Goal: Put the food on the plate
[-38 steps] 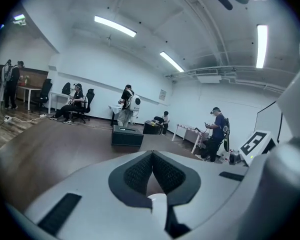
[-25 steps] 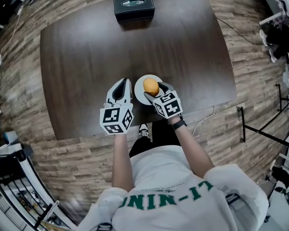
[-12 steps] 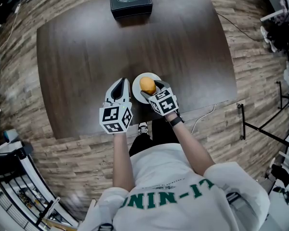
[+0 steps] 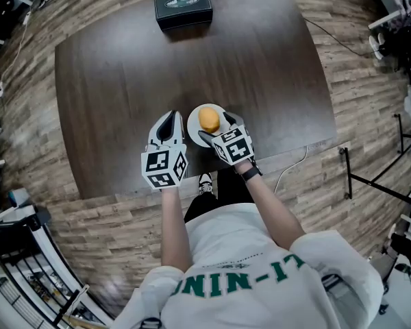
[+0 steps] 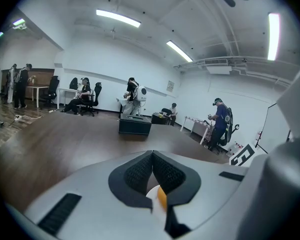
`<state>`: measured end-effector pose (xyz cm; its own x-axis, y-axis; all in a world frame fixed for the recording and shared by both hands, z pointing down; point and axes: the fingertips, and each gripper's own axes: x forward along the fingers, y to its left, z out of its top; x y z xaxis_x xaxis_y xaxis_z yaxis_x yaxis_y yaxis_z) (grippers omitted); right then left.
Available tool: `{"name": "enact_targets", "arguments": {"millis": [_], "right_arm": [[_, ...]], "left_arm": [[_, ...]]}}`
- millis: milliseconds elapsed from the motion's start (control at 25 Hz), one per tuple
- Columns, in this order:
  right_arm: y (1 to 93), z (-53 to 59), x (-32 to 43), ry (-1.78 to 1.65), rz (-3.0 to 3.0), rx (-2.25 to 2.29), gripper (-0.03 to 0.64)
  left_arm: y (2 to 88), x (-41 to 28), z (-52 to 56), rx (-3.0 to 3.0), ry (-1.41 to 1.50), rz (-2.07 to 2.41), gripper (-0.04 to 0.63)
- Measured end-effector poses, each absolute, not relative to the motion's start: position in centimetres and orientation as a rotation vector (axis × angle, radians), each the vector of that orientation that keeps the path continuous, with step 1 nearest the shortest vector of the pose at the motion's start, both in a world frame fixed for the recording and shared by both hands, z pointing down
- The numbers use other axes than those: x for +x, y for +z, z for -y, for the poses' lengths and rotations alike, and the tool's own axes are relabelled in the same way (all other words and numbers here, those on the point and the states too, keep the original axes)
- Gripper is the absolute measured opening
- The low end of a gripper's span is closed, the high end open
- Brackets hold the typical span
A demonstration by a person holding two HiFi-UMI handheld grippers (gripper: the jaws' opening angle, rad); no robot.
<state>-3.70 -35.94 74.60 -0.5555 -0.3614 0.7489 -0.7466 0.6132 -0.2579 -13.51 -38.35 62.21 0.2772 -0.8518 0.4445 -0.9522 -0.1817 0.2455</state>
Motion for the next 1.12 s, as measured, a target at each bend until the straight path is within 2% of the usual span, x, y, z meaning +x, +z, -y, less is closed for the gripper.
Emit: {"name": "enact_targets", "arguments": {"millis": [200, 440, 1120], "right_arm": [[71.7, 37.0, -2.1, 0.758, 2.21, 0.998, 0.421], [67.3, 38.2, 0.2, 0.701, 2.274, 1.131, 0.355], [50.9, 37.6, 3.7, 0.382, 2.445, 1.513, 0.096]], "left_arm": [[61.8, -13.5, 38.0, 2.08, 0.246, 1.599, 0.012], [60.0, -13.1, 37.6, 2.119, 0.247, 1.607, 0.012], [49.7, -11.3, 36.2, 2.336, 0.163, 1.637, 0.012]]}}
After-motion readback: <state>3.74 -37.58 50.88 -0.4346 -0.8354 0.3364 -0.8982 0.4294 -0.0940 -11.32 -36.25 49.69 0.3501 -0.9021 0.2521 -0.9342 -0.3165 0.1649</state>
